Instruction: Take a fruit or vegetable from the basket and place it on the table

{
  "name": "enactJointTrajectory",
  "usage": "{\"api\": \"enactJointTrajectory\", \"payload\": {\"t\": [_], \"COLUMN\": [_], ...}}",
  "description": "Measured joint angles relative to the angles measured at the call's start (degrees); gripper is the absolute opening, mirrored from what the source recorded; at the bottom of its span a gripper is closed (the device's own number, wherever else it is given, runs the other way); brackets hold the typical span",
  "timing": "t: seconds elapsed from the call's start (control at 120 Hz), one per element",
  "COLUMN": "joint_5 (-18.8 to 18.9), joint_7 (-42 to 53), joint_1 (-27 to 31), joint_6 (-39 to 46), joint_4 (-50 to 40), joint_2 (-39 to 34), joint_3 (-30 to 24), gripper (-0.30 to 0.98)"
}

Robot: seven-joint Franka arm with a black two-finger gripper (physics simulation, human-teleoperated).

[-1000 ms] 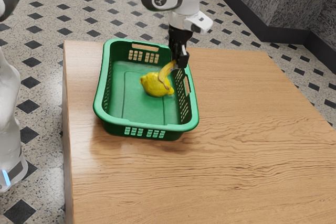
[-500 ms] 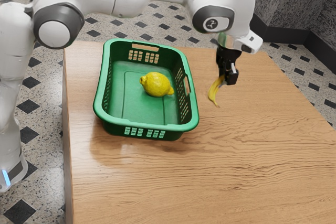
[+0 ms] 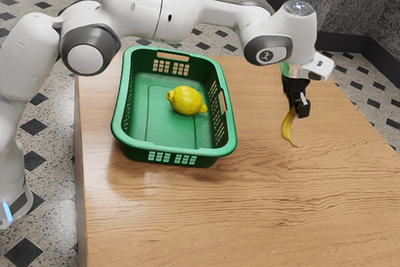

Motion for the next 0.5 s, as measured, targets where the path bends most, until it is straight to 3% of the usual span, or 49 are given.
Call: {"api": "enactJointTrajectory", "payload": {"t": [0.042,0.133,0.217,0.5], "joint_5": [-0.1,-1.1,-1.5,-2.2], "joint_7": [-0.4,-1.0,-1.4,-3.0], "joint_1": [0.0,0.0,0.0,-1.2], "joint_6": [0.8,2.0,2.7,2.1], "joint_4": [0.0,0.0,0.0,0.0], "joint_2": [0.1,0.1,0.1,-0.5], "joint_3": [0.0,-0.1,-0.1,-0.2], "gripper": [0.14,0.39,0.52,0.66]}}
